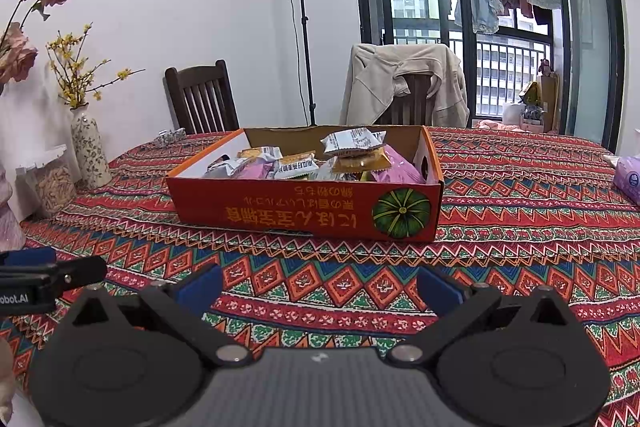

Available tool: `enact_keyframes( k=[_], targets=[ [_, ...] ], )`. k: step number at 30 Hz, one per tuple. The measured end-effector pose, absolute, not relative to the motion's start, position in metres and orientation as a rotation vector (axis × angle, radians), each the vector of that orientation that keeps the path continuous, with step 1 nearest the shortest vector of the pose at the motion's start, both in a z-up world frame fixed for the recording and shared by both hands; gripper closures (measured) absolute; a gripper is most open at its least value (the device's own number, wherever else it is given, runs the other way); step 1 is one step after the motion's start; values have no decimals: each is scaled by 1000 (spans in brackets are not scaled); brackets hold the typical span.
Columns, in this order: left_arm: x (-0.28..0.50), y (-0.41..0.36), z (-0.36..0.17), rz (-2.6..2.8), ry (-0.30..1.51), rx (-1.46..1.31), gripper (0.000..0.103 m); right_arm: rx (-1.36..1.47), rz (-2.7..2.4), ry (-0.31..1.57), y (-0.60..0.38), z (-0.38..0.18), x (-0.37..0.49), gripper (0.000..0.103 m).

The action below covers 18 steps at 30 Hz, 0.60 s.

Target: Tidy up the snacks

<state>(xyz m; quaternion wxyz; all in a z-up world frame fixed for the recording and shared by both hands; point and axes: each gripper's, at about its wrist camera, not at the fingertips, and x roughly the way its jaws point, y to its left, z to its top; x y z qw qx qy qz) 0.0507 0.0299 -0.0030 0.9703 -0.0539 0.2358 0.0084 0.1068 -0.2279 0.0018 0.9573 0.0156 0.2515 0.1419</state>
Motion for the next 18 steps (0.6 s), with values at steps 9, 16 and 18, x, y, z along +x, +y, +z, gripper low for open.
enact_keyframes(
  k=[9, 16, 18],
  targets=[
    [51, 29, -3, 16, 476, -107, 0, 32, 288, 511, -228, 2, 107, 0],
    [50, 27, -3, 10, 475, -105, 0, 32, 287, 514, -228, 1, 107, 0],
    [50, 26, -3, 7, 477, -106, 0, 33, 287, 515, -228, 0, 107, 0]
  ],
)
